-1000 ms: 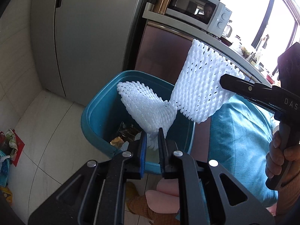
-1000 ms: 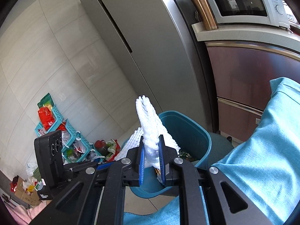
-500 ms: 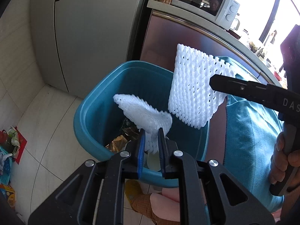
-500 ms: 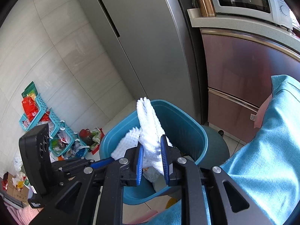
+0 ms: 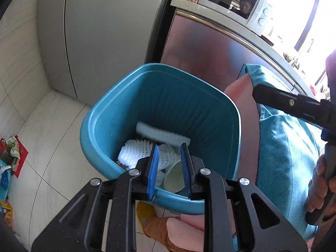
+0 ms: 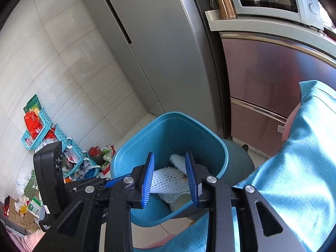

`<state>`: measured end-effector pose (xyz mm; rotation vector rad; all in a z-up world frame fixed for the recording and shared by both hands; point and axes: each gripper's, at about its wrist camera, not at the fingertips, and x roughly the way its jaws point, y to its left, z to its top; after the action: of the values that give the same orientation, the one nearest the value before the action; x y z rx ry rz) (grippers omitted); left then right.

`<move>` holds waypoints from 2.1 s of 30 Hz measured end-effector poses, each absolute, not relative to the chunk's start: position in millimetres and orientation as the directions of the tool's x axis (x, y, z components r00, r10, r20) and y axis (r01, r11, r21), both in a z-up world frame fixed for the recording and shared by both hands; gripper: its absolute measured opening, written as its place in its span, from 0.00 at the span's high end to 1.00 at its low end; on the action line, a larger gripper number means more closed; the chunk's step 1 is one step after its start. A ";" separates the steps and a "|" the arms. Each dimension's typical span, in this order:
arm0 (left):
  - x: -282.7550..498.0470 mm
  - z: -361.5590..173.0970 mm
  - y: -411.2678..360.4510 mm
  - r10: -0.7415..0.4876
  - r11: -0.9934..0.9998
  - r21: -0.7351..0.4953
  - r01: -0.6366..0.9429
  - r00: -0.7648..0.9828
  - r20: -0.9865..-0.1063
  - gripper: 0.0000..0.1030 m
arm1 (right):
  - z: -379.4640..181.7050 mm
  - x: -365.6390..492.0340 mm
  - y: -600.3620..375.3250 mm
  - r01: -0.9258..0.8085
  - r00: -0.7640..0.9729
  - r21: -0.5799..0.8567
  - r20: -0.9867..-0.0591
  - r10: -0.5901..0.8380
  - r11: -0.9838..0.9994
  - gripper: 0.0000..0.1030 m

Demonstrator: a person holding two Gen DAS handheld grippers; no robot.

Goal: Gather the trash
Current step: 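Open both tools to drop the foam nets into the bin, then move both open tools back over the table toward the remaining trash, then grasp the dotted paper cup with the left tool while the right tool grasps the green wrapper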

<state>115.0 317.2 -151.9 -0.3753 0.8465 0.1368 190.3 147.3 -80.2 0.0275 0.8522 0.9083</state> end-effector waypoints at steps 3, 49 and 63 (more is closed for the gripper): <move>108.6 -147.8 317.5 -0.030 0.924 -0.275 -0.264 0.669 -0.743 0.77 | -79.6 187.0 140.9 -0.682 0.316 0.368 -0.630 0.709 0.632 0.72; 167.4 -54.6 -54.7 -0.562 0.809 -0.264 0.525 0.559 -0.609 0.36 | -97.4 33.1 -292.5 0.003 0.771 0.415 -0.580 0.263 0.910 0.52; 206.1 -69.1 -93.5 -0.535 0.818 -0.255 0.516 0.517 -0.668 0.36 | -120.4 23.2 -311.7 0.036 0.765 0.539 -0.557 0.323 0.842 0.46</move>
<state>206.1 -93.5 -69.1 -0.0249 0.8110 -0.6305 23.2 -311.7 -120.4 0.5583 0.6896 0.1648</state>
